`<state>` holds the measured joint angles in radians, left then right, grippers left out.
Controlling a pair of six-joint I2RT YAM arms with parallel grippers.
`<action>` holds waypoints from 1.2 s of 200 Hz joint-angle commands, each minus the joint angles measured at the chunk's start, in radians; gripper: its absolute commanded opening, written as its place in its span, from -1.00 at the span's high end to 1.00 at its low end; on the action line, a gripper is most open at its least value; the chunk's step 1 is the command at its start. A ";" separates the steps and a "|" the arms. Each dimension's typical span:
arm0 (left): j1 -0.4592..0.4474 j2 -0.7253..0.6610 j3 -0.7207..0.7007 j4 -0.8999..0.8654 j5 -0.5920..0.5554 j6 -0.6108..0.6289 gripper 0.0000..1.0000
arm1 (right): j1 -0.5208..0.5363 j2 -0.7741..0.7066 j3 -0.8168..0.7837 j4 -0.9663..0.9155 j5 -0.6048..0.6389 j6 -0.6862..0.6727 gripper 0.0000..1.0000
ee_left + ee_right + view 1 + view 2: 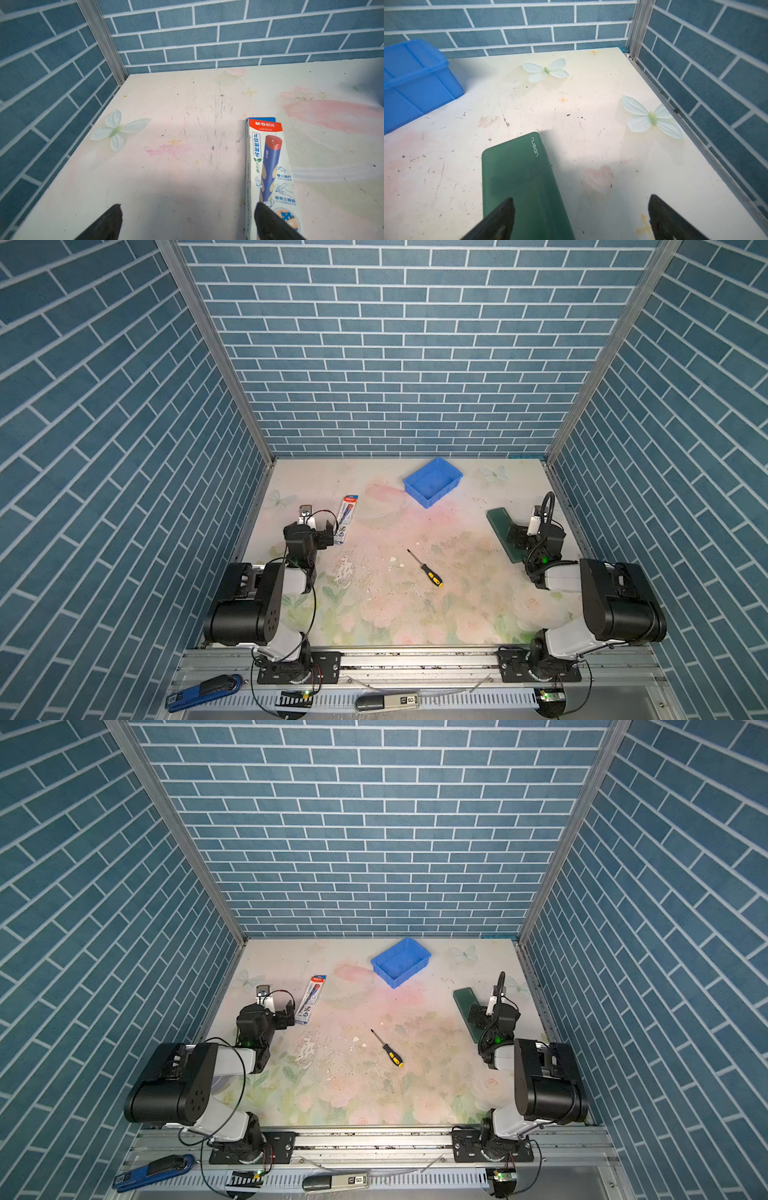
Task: Put the screwdriver in the bin
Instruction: Pick up the screwdriver from the center of the table.
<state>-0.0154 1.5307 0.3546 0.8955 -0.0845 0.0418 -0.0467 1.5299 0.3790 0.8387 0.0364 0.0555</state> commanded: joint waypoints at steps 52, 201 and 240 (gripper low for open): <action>-0.003 0.000 0.015 0.006 0.005 0.009 -0.99 | 0.000 0.006 0.024 0.005 -0.013 -0.003 -0.98; -0.003 -0.031 -0.036 0.081 0.007 0.010 -0.99 | 0.000 -0.031 -0.018 0.050 -0.015 -0.003 -0.93; -0.029 -0.182 -0.025 -0.066 0.005 0.046 -0.99 | 0.003 -0.116 0.016 -0.080 -0.042 -0.023 -0.98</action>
<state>-0.0227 1.4422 0.3183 0.9066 -0.0814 0.0536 -0.0467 1.4765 0.3779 0.8280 0.0212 0.0528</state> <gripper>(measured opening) 0.996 0.991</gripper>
